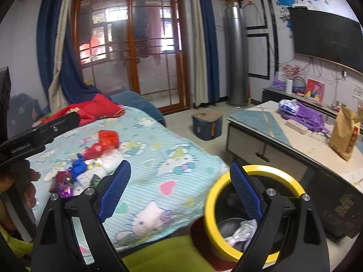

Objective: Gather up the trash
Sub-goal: 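Move both tools back over the wrappers on the bed, then grasp the green snack packet with the right gripper while the left grasps a red wrapper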

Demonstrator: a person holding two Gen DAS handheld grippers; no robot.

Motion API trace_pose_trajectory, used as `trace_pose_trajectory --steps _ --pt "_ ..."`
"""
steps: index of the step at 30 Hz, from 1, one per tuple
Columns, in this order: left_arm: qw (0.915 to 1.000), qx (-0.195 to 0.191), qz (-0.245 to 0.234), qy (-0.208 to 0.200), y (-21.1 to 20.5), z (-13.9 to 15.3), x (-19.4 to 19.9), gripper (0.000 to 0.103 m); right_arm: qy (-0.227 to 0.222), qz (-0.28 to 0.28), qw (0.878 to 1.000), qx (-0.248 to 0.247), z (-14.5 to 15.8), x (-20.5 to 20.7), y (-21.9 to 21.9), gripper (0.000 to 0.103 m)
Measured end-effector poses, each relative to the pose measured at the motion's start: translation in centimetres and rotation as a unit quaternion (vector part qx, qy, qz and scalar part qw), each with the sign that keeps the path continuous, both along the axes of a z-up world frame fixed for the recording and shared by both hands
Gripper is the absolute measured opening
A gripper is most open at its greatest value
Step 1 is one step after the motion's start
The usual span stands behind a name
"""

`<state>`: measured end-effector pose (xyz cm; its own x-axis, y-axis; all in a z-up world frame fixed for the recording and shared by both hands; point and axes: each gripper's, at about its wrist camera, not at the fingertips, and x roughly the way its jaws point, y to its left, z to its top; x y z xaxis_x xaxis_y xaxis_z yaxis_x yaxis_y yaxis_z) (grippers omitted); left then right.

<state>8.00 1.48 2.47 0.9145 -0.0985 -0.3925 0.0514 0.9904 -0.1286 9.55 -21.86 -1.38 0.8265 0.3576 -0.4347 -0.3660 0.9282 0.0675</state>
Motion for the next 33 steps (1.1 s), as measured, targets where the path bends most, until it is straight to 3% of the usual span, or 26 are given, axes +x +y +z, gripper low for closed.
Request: trace_pose_trajectory --steps 19,24,33 --pt "0.9977 0.011 0.065 0.014 8.0 -0.4 -3.1 0.092 0.056 0.110 0.992 -0.008 -1.4 0.8 8.8 0.087" --pt "0.9976 0.015 0.055 0.039 9.6 -1.7 -4.1 0.092 0.086 0.119 0.989 -0.009 -2.6 1.7 10.1 0.087" --pt "0.9927 0.037 -0.012 0.114 9.4 -5.9 -4.9 0.092 0.152 0.120 0.981 -0.001 -5.9 3.8 10.6 0.087"
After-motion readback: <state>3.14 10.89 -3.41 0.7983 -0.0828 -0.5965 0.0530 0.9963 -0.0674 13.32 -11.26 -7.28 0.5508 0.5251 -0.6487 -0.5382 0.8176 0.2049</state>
